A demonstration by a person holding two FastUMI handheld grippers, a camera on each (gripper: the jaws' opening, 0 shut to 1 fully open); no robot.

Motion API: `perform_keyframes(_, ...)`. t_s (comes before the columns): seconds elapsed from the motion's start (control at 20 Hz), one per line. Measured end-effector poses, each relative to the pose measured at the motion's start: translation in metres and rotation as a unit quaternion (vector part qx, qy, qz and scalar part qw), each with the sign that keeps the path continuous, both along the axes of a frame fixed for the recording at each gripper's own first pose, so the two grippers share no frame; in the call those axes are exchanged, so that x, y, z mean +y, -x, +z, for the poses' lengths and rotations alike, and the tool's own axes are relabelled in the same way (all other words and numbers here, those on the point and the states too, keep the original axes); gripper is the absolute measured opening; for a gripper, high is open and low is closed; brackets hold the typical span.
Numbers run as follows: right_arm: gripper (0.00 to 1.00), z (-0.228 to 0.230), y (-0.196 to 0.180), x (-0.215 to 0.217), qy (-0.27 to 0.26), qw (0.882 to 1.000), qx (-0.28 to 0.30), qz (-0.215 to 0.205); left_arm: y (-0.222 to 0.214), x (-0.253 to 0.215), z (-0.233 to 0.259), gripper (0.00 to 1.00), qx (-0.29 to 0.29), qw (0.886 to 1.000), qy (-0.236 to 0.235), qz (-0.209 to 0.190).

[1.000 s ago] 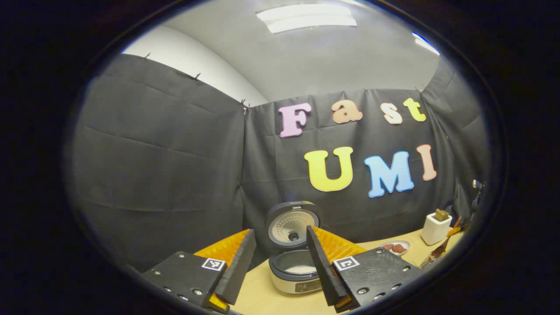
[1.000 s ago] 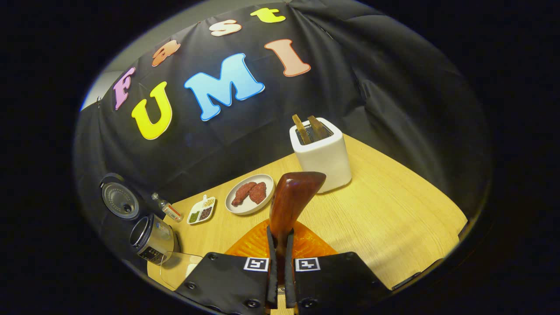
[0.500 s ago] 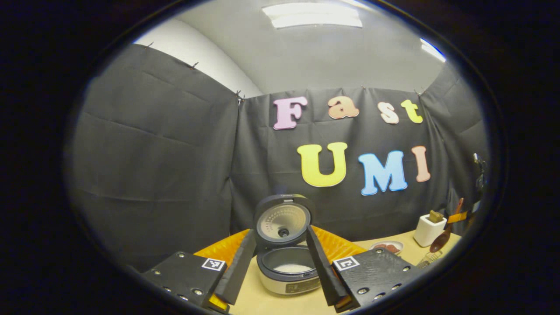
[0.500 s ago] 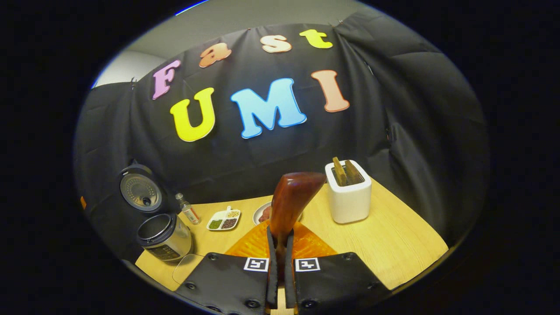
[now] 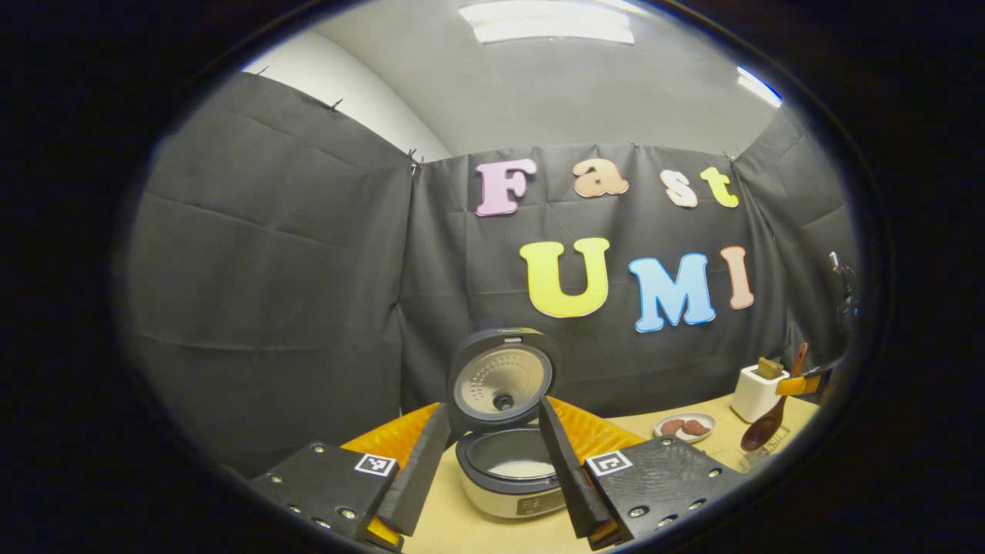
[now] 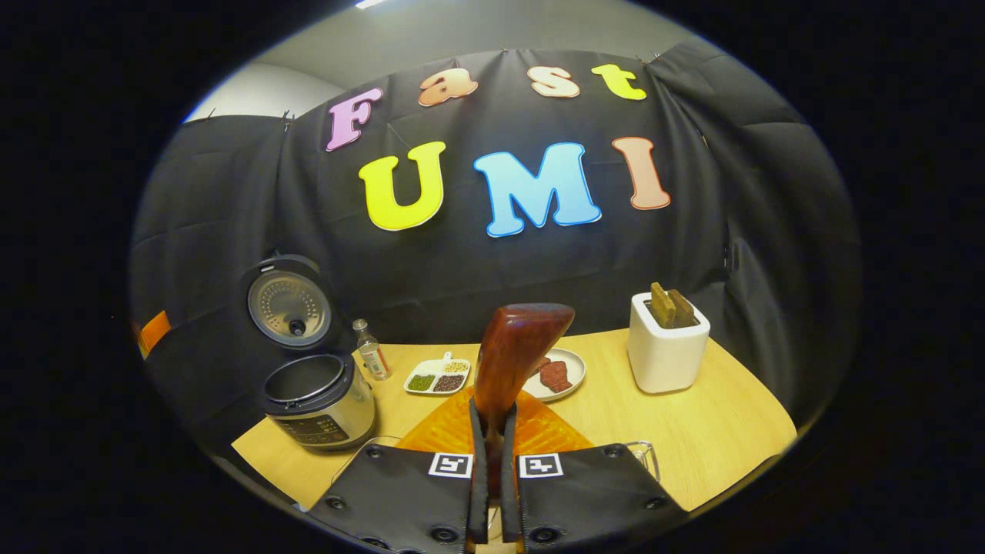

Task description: Close the left gripper, press the button to open the rice cooker; take a wooden spoon from the chopstick holder with the right hand, scoop a spoonful of rice and pour it into the rice cooker, then put the wooden spoon back into the chopstick holder.

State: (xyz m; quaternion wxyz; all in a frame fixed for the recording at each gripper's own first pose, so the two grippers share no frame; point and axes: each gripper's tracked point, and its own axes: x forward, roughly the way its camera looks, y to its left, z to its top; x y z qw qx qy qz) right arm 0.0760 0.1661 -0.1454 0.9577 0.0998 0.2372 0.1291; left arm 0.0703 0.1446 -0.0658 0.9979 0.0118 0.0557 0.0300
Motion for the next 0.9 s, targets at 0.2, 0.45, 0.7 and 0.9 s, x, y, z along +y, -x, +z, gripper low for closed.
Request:
perform_keyframes(0.2,0.08,-0.018,0.007,0.026,0.020,1.000,0.005,0.014,-0.005,0.015,-0.007,0.74,0.004,1.000,0.003,-0.002)
perform_keyframes(0.45,0.08,-0.058,0.016,0.046,0.081,0.996,0.011,0.028,-0.014,0.031,-0.018,0.74,0.013,1.000,0.006,-0.003)
perform_keyframes(0.7,0.08,-0.089,0.023,0.058,0.136,0.990,0.014,0.037,-0.019,0.045,-0.025,0.74,0.020,1.000,0.004,-0.001)
perform_keyframes(0.9,0.08,-0.100,0.027,0.068,0.148,0.988,0.012,0.029,-0.019,0.054,-0.028,0.75,0.021,1.000,0.006,0.002)
